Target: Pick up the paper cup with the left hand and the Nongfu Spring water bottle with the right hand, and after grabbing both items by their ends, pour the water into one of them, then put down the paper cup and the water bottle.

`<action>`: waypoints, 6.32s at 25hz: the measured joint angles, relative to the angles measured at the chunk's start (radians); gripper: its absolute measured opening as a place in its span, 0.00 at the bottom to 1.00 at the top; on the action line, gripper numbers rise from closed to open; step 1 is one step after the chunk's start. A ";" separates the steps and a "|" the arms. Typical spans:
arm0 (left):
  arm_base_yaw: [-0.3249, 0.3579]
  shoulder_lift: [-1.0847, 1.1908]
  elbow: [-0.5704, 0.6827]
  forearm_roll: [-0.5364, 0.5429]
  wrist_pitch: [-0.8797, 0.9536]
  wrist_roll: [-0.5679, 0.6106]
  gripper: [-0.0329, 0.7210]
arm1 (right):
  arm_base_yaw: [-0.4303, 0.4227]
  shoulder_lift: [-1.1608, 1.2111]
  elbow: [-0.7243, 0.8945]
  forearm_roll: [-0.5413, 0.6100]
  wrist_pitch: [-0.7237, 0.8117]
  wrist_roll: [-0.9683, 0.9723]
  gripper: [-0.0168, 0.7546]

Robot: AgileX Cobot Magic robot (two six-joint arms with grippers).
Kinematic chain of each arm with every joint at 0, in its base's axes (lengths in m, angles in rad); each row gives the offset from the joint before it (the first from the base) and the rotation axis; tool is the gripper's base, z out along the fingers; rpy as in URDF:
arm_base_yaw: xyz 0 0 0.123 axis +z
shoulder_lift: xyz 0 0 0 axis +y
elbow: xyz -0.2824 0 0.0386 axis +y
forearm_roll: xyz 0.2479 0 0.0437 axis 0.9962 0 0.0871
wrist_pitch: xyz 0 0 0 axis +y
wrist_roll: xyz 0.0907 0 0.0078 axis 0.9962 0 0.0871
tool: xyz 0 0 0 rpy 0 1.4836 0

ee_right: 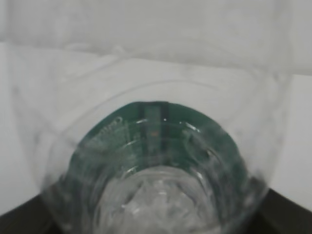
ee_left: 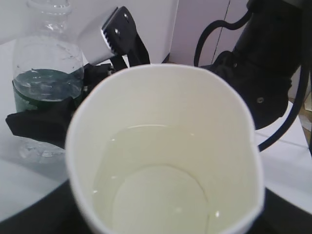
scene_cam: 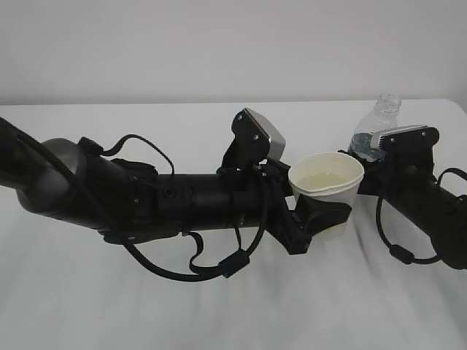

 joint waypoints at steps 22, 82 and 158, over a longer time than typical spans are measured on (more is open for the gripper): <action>0.000 0.000 0.000 0.000 0.000 0.000 0.67 | 0.000 -0.027 0.039 -0.033 -0.016 0.000 0.78; 0.053 0.002 0.000 -0.167 -0.049 0.246 0.67 | 0.000 -0.618 0.561 -0.078 -0.018 0.008 0.78; 0.341 0.095 0.335 -0.947 -0.273 0.520 0.67 | 0.000 -0.618 0.561 -0.122 -0.018 0.008 0.78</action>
